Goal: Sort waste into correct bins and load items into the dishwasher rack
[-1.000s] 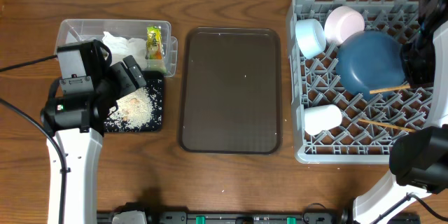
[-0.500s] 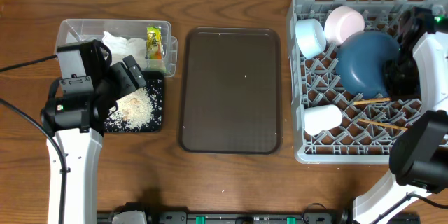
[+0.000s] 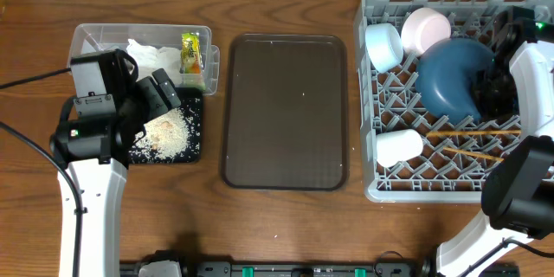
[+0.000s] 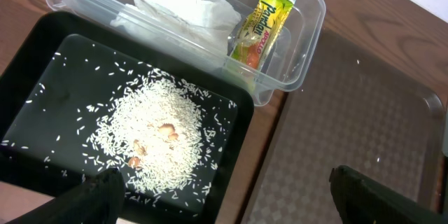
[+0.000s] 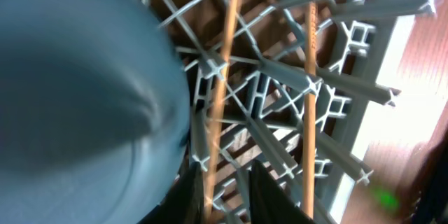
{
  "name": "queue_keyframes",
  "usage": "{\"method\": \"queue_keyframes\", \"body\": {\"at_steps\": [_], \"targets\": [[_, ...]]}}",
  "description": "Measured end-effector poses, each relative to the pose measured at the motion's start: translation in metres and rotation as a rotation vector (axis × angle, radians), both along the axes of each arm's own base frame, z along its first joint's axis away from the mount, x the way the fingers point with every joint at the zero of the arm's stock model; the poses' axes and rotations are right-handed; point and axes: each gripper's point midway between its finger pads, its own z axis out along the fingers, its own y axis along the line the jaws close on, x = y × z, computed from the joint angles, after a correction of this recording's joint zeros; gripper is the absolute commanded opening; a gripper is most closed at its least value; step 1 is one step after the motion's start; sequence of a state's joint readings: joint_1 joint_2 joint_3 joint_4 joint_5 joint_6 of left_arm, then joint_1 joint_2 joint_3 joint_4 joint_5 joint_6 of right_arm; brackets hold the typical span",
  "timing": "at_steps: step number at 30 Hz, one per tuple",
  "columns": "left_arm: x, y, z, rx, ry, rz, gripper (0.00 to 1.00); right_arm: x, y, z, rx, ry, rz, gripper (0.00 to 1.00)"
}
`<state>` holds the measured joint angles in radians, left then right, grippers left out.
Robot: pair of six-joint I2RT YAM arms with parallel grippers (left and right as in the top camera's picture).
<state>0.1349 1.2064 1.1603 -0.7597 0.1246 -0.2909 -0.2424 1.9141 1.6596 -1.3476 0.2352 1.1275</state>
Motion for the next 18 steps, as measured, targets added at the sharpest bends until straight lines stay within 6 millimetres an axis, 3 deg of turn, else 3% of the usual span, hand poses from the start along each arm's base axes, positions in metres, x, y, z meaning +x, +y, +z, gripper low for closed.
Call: {"method": "queue_keyframes", "body": {"at_steps": [5,9,13,14,15,18], "targets": [[0.0,0.0,0.0,0.0,0.0,0.0,0.96,0.009,0.006,0.008,0.022,0.005,0.2,0.02],[0.0,0.0,0.0,0.0,0.0,0.0,0.96,0.018,0.024,0.03,0.016,-0.023,0.411,0.15],[0.0,0.0,0.0,0.0,0.0,0.0,0.96,0.023,0.063,0.076,0.007,-0.126,0.687,0.43],[0.0,0.0,0.0,0.0,0.0,0.0,0.96,0.021,0.078,0.093,0.004,-0.171,0.778,0.57],[0.0,0.0,0.0,0.0,0.0,0.0,0.96,0.017,0.089,0.106,0.001,-0.202,0.837,0.99],[0.0,0.0,0.0,0.0,0.0,0.0,0.96,0.001,0.121,0.149,-0.028,-0.316,1.008,0.99]]}}
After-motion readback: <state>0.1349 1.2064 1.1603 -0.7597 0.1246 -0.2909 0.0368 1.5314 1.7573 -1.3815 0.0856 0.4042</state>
